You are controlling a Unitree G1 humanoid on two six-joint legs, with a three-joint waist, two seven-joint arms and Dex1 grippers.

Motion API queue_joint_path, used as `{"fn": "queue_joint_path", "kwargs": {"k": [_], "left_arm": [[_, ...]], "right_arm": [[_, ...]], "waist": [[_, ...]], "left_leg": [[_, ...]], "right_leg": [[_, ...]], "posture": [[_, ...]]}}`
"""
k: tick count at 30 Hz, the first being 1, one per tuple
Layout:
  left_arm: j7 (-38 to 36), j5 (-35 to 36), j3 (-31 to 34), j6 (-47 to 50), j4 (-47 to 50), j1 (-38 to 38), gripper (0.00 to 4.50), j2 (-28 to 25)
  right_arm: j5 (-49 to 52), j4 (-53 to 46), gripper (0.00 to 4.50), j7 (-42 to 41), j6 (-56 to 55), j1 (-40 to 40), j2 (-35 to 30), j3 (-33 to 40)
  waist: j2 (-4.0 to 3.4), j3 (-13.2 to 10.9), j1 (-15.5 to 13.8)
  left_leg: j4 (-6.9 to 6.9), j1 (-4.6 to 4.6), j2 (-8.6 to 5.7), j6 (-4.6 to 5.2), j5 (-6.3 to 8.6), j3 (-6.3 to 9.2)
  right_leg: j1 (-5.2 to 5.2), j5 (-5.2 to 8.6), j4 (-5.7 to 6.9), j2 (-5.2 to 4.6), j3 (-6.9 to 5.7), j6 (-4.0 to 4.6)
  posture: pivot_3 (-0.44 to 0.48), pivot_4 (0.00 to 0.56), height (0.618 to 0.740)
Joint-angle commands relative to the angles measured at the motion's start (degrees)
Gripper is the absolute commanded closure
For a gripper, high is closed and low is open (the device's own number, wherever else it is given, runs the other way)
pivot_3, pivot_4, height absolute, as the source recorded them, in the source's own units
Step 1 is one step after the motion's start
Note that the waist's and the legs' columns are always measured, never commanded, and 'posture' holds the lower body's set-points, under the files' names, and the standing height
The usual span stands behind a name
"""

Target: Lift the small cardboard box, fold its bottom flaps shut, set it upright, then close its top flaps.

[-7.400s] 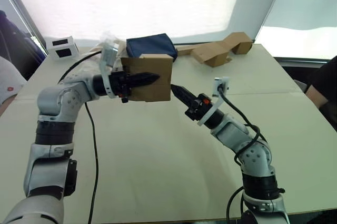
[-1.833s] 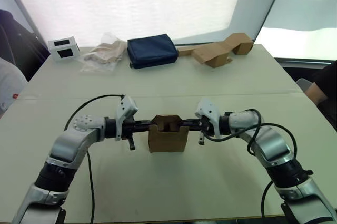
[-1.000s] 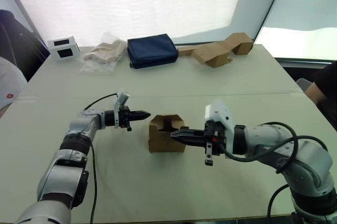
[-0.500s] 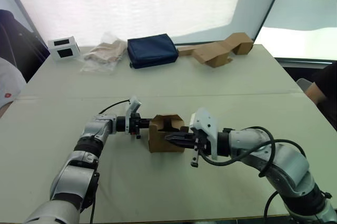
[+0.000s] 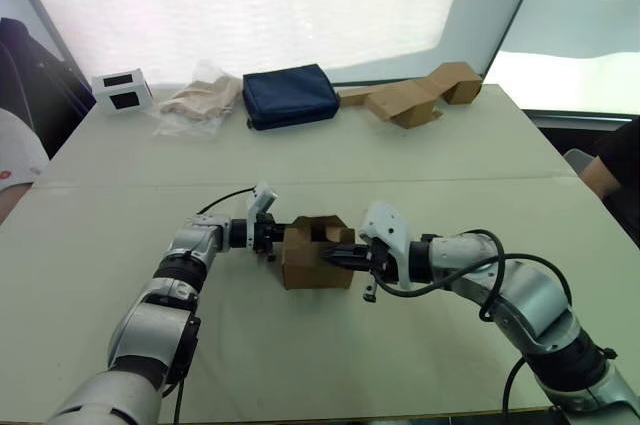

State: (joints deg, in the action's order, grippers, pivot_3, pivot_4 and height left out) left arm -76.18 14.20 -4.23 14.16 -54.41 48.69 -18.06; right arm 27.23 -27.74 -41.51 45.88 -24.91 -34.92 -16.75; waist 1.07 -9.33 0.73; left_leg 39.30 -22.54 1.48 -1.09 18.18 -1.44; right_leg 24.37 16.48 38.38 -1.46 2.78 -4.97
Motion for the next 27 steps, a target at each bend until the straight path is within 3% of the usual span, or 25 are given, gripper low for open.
{"fn": "queue_joint_path", "kwargs": {"k": [1,6,8,11,16,21,27], "left_arm": [[-0.1,0.1,0.9,-0.8,1.8,-0.7,4.49,0.6],[1.7,-0.4,2.0,-2.0,2.9,-2.0,4.49,-0.3],[5.7,-0.1,4.0,-4.4,3.1,-1.9,4.49,-1.2],[8.2,2.1,7.8,-2.5,10.1,-3.7,4.49,-5.4],[7.3,11.0,9.4,15.8,42.8,-17.6,4.49,-13.4],[11.8,21.8,11.9,31.0,67.0,-27.9,4.49,-18.4],[17.4,27.1,11.7,36.6,75.6,-32.0,4.49,-18.1]], "right_arm": [[-0.5,0.2,4.50,-0.5,-0.5,-1.0,0.7,0.1],[-1.3,1.3,4.50,-1.0,-0.9,-1.2,1.3,-0.3],[-1.4,1.4,4.50,-1.3,-0.9,-1.5,1.6,-0.2],[-1.0,1.9,4.50,-2.1,-1.2,-2.5,2.5,0.3],[-0.9,1.8,4.50,-3.0,-1.4,-3.1,3.2,0.5],[-1.4,3.2,4.50,-3.7,-2.4,-3.4,3.8,0.1],[-2.3,4.4,4.50,-4.1,-3.2,-3.3,4.9,-0.5]], "waist": [[0.00,0.0,0.0],[0.00,0.0,0.0],[0.00,0.0,0.1],[0.00,0.0,0.7],[-0.03,0.0,0.6],[0.00,0.0,-0.1],[0.00,0.0,0.1]], "left_leg": [[0.00,0.00,0.00,0.00,0.00,0.00],[0.00,0.01,0.01,0.00,0.00,0.01],[0.00,0.01,0.01,0.00,0.00,0.01],[0.00,0.02,0.10,0.00,0.00,0.00],[-0.08,0.02,0.16,-0.01,-0.01,0.01],[-0.02,0.02,0.06,-0.02,-0.01,0.08],[-0.03,0.04,0.08,-0.02,-0.01,0.09]], "right_leg": [[0.00,0.00,0.00,0.00,0.00,0.00],[0.00,0.00,0.01,0.01,0.00,0.00],[0.00,0.00,0.01,0.00,0.00,0.00],[0.02,0.00,0.04,-0.01,0.03,0.00],[0.08,0.00,0.07,-0.05,0.05,0.01],[-0.03,0.00,0.06,-0.31,0.06,0.01],[-0.05,0.00,0.03,-0.24,0.05,0.01]], "posture": [[0.000,0.150,0.740],[0.000,0.150,0.740],[0.000,0.150,0.740],[0.000,0.150,0.740],[0.000,0.150,0.740],[0.000,0.150,0.740],[0.000,0.150,0.740]]}}
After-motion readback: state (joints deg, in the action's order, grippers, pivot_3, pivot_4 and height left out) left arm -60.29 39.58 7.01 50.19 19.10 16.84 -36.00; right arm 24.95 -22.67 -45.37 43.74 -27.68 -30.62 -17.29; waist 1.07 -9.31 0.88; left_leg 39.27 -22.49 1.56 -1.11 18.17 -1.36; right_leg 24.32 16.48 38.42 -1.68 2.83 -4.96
